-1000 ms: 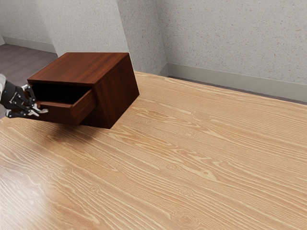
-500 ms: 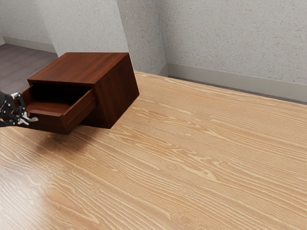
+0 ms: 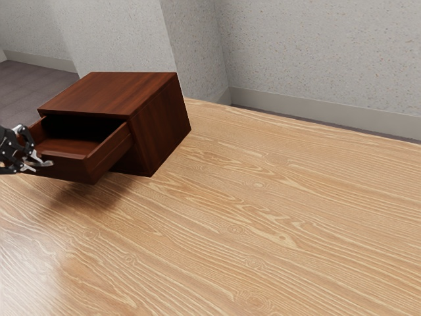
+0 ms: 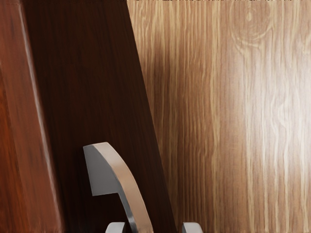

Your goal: Pull the drawer handle with one arm to open the drawer

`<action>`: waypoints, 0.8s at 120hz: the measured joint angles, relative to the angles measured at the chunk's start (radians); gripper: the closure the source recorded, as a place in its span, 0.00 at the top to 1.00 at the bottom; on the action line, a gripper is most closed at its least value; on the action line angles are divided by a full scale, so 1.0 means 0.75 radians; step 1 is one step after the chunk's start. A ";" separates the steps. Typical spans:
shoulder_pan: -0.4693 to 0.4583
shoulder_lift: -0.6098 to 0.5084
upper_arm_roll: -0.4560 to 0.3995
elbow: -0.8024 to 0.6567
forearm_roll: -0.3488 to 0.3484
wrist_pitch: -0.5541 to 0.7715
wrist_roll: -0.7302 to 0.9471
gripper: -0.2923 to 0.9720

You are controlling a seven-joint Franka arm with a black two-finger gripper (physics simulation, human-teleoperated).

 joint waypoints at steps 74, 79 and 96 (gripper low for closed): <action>-0.975 -0.096 0.365 0.455 0.581 -0.673 -0.467 0.62; -1.004 -0.083 0.366 0.462 0.574 -0.724 -0.541 0.64; -1.031 -0.071 0.352 0.468 0.560 -0.847 -0.791 0.70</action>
